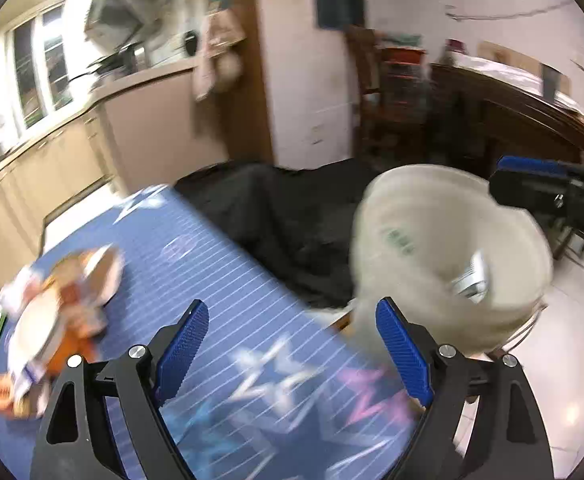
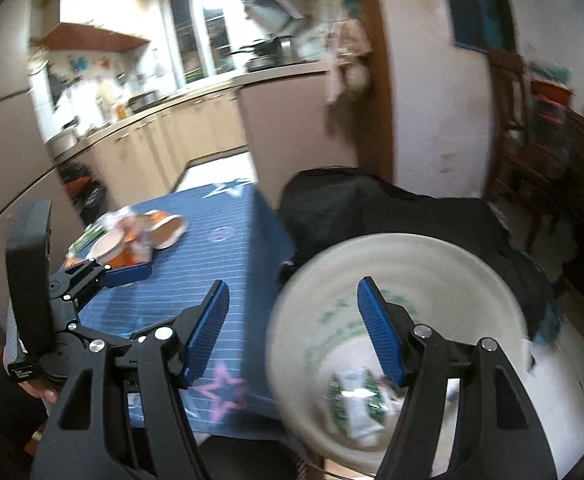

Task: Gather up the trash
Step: 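Move both grippers back over the table toward the orange cup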

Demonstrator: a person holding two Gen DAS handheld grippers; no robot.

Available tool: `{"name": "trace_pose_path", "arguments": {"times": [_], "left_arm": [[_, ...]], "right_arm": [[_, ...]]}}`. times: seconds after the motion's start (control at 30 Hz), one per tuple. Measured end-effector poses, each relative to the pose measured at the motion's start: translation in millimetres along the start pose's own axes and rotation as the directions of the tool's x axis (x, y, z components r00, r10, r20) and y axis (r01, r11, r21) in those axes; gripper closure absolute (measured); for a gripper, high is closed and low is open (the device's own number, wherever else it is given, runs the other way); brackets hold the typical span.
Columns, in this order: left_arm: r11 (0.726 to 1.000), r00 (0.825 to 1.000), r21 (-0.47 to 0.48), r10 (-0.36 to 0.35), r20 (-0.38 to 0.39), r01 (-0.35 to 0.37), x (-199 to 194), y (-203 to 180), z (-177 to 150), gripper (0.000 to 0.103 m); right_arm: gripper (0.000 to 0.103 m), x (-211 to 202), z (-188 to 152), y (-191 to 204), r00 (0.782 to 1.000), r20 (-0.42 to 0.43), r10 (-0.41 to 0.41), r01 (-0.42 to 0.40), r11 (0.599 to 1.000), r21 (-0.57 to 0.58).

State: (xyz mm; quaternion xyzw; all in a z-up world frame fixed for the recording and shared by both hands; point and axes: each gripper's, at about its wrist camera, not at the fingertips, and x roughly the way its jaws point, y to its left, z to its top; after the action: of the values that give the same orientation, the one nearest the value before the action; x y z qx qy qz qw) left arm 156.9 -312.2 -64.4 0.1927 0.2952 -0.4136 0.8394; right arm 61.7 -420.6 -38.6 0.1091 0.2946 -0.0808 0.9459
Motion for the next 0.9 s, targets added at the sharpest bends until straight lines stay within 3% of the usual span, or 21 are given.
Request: {"name": "trace_pose_path", "arguments": {"times": [0.23,0.37,0.63,0.77,0.9], "left_arm": [[0.976,0.987,-0.154,0.146,-0.060,-0.154,-29.4,98.7,-64.2,0.017],[0.946,0.965,-0.196,0.245,-0.094,-0.259,-52.6,144.8,-99.0,0.017],[0.864,0.914,-0.303,0.367,-0.171,-0.403,-88.3,219.4,-154.7,0.017],[0.825,0.897,-0.352,0.402,-0.185,-0.442,-105.6,249.4,-172.2,0.017],[0.796,0.862,-0.331,0.474,-0.179,-0.506,-120.5,277.7,-177.0,0.017]], "right_arm": [[0.039,53.6,-0.8,51.2,0.993,-0.084,0.085,-0.089,0.995,-0.045],[0.039,83.2,-5.8,78.9,0.983,-0.129,0.127,-0.134,0.990,-0.046],[0.039,126.7,-8.3,138.2,0.957,-0.192,0.216,-0.231,0.971,-0.062],[0.040,139.6,1.7,160.5,0.949,-0.193,0.250,-0.265,0.963,-0.056],[0.040,150.5,22.2,180.0,0.951,-0.157,0.268,-0.277,0.960,-0.041]]}}
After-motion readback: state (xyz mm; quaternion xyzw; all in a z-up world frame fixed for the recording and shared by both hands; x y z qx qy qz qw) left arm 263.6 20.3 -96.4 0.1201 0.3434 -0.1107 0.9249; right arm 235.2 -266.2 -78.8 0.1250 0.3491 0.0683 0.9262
